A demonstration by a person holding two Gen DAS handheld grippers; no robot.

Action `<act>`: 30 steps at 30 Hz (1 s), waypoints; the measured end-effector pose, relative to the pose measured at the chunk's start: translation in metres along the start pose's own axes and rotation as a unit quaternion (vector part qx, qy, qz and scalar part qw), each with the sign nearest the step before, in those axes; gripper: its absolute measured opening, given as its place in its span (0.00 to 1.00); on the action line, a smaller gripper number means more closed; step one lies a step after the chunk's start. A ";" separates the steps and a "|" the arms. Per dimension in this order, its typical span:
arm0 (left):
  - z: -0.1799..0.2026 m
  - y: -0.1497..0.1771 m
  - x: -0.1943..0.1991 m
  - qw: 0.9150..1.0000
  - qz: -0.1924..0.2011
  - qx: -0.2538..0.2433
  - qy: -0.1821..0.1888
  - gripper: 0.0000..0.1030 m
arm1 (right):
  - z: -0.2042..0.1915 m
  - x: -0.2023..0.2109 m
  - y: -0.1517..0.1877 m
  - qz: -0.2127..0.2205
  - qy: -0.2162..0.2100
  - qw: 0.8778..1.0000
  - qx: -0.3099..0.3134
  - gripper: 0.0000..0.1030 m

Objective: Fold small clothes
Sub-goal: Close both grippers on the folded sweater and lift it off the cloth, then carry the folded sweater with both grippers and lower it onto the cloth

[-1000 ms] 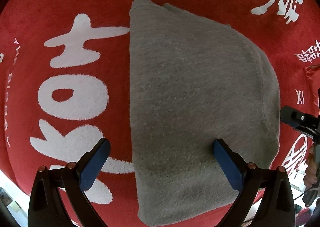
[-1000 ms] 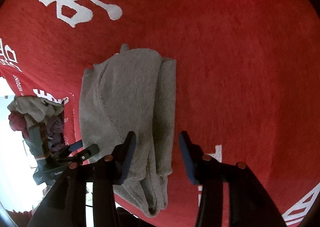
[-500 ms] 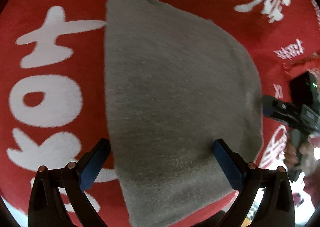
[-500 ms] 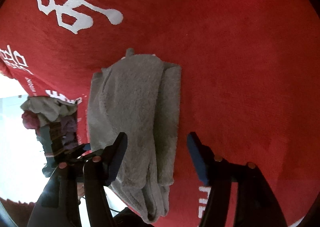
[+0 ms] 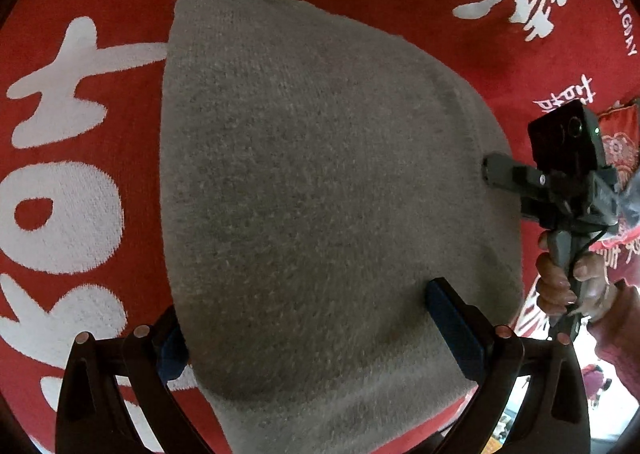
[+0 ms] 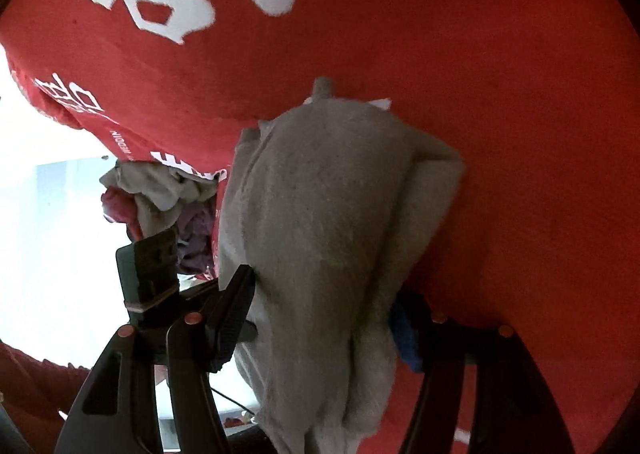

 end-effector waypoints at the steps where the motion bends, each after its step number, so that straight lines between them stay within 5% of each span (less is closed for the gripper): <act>1: 0.001 0.000 0.000 1.000 0.003 0.003 -0.004 0.99 | -0.001 -0.002 -0.002 0.003 -0.003 1.000 -0.004 0.66; 5: 0.005 0.006 0.009 0.999 0.030 0.006 -0.015 0.79 | 0.000 -0.006 0.000 0.005 0.014 0.999 -0.047 0.43; 7: 0.006 0.012 0.017 0.999 0.041 -0.002 -0.014 0.58 | -0.003 -0.003 0.006 0.017 -0.002 0.998 -0.062 0.40; 9: 0.006 0.017 0.026 0.999 0.048 -0.009 -0.009 0.51 | -0.011 -0.001 0.012 0.030 -0.021 0.997 -0.068 0.40; 13: 0.005 0.029 0.040 0.998 0.055 -0.018 0.008 0.50 | -0.029 -0.003 0.027 0.044 -0.064 0.994 -0.081 0.40; 21: -0.011 0.070 0.085 0.996 0.078 -0.027 0.032 0.50 | -0.076 -0.012 0.066 0.052 -0.083 0.992 -0.082 0.40; 30: -0.040 0.123 0.092 0.997 0.075 -0.016 -0.010 0.50 | -0.103 -0.070 0.115 0.036 -0.098 0.991 -0.080 0.40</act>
Point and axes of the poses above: each gripper's, at about its wrist camera, not at the fingertips, and x roughly against the way its jaws point, z to its right, y to its underside, the point moved 2 cm from there along -x, roughly the way its jaws point, and after that the axes turned 10 degrees about -z, right-handed, at the moved point
